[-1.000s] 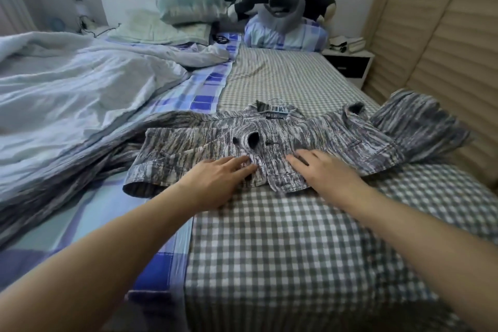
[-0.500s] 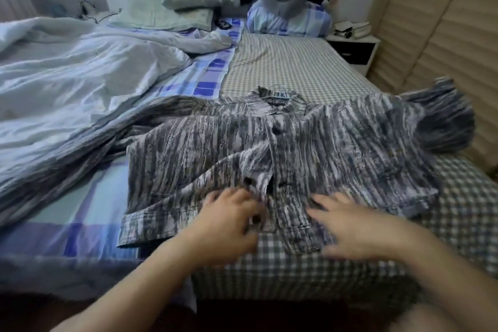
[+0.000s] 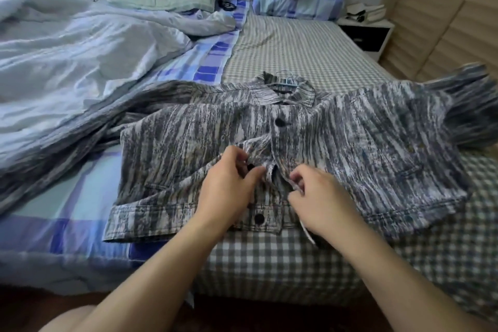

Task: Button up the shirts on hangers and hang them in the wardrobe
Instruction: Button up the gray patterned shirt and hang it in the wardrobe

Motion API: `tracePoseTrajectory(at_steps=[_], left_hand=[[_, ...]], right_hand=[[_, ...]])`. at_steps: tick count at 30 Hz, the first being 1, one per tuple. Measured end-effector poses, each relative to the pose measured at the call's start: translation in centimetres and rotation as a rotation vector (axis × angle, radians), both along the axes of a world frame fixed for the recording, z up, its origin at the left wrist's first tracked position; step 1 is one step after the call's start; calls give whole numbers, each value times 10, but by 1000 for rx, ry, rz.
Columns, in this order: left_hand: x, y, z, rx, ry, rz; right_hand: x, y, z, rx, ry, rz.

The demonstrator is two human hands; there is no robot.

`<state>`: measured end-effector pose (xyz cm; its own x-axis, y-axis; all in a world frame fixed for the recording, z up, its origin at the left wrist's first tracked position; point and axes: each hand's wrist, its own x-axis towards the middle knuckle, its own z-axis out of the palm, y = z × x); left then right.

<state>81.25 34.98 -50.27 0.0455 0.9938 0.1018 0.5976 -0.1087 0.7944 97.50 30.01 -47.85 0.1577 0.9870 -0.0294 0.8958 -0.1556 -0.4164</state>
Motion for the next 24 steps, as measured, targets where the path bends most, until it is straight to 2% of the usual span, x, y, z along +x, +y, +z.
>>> tracePoseTrajectory(at_steps=[3,6,7,8,10,11,12,16,20,22,24], left_hand=[[2,1,7,26,18,-24],[9,0,11,23,40,-95],[13,0,10,9,27,-113],[17,-1,9,3,24,-125],[23,-1,4,6,48,-122],[26,0,1,-2,57,-107],[27,1,0,-22,55,-90],[27,0,-3,-54,41,-65],[23,-3,-1,-101,-22,-89],[20,-2,3,-256,-272,-75],[17,-3,9,-506,-693,-67]], right_hand=[[5,-1,15,36,311,-88],[10,-4,39,66,927,-164],[8,-5,42,49,1016,-153],[5,-4,39,38,952,-130],[-3,2,19,16,525,-51],[-7,6,8,12,381,-45],[-9,9,0,11,342,-65],[-3,17,-3,56,473,-173],[11,16,-2,-12,588,-144],[16,13,-4,-8,600,-98],[18,13,-6,15,585,-72]])
